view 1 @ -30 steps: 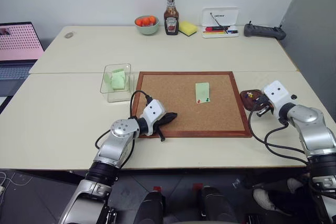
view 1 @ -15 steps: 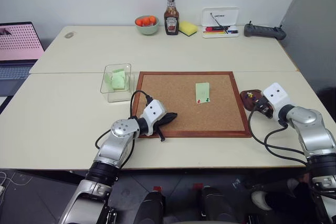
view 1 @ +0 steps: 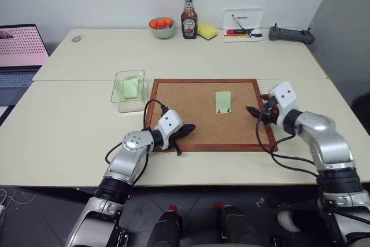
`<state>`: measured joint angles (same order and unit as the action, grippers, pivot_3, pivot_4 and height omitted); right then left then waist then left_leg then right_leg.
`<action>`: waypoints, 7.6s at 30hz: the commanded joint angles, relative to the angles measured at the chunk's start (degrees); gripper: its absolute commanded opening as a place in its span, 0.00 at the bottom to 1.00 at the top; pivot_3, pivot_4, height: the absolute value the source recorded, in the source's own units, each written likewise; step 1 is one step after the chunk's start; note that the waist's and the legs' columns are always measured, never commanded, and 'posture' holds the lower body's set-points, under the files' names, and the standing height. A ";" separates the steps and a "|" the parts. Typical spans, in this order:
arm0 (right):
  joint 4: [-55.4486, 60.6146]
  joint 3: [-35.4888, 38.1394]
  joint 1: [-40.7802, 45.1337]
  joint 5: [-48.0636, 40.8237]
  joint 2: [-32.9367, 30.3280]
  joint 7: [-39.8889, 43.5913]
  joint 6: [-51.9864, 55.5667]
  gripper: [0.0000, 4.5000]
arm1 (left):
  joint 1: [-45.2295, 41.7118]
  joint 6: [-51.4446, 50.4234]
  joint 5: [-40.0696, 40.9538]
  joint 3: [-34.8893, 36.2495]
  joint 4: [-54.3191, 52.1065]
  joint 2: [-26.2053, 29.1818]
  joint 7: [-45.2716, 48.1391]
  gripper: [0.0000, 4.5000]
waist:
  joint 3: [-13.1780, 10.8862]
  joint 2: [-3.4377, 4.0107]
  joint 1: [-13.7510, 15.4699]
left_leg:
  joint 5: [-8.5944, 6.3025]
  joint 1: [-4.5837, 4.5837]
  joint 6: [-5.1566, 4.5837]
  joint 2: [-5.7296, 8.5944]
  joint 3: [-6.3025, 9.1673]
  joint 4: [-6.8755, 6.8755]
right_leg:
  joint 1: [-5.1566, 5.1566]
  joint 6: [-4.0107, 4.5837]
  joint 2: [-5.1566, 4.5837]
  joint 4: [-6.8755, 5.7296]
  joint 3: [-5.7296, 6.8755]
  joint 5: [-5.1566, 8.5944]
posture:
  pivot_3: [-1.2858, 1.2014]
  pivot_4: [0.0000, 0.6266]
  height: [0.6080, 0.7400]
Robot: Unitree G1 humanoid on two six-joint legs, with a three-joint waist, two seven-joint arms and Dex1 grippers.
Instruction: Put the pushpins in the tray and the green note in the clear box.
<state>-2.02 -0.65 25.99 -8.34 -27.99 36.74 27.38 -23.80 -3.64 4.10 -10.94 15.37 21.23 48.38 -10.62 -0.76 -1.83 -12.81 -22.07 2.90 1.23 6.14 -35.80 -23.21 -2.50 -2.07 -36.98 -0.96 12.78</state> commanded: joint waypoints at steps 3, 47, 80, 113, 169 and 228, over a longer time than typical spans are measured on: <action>-1.91 -2.12 2.37 0.67 4.06 -2.15 -1.45 0.75 | 1.55 -1.03 -1.25 -1.67 0.99 0.16 0.33 0.00 | 0.00 0.00 0.01 | 0.00 0.00 0.00 0.01 0.01 0.00 | 0.00 0.00 0.00 0.00 0.00 0.00 | 0.52 0.24 1.00; -8.18 -0.81 6.04 -1.77 12.45 -3.43 -11.08 0.02 | 3.08 -1.45 -1.62 -2.21 -0.13 0.64 0.59 0.00 | 0.02 0.03 -0.20 | 0.00 0.03 0.00 -0.03 0.00 0.07 | -0.04 0.01 0.02 0.00 0.00 0.00 | 0.52 0.24 1.00; -13.81 -0.43 -0.92 15.93 -13.21 -6.58 -15.02 0.12 | 2.89 -0.79 -1.90 -2.90 0.62 0.76 0.70 0.00 | 0.03 0.05 0.02 | -0.01 0.01 -0.01 0.01 -0.07 0.07 | -0.01 0.01 -0.02 0.07 -0.03 0.05 | 0.52 0.24 1.00; -2.11 -4.59 1.65 0.46 5.04 0.93 -4.89 0.83 | 2.03 -0.93 -1.49 -2.39 1.03 0.98 0.63 0.00 | 0.05 0.06 -0.02 | -0.01 0.04 -0.01 -0.01 0.00 0.08 | 0.02 0.00 -0.01 0.03 0.00 0.05 | 0.52 0.24 1.00; 1.02 -9.44 4.96 4.09 3.80 6.76 -15.83 0.01 | -0.32 -6.06 5.40 4.06 -3.22 -2.17 -2.30 0.00 | 0.01 0.02 -0.02 | -0.01 -0.01 -0.01 -0.01 0.05 0.08 | -0.05 0.00 0.00 0.03 0.04 0.05 | 0.52 0.24 1.00; 2.38 -11.80 4.72 7.76 3.00 7.54 -18.56 0.00 | -22.63 0.86 4.23 0.91 19.92 -11.44 4.38 0.17 | -0.13 -0.21 -0.06 | 0.00 -0.43 0.01 0.04 0.12 -0.03 | -0.31 -0.04 0.01 0.04 0.10 0.02 | 0.52 0.24 1.00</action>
<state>-3.00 -13.15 29.54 0.02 -25.09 44.20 10.70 -46.40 -3.27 9.79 -9.19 34.52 9.82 52.92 -10.75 -0.97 -1.89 -12.81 -22.51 2.91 1.27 6.26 -35.83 -23.52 -2.54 -2.06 -36.94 -0.86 12.80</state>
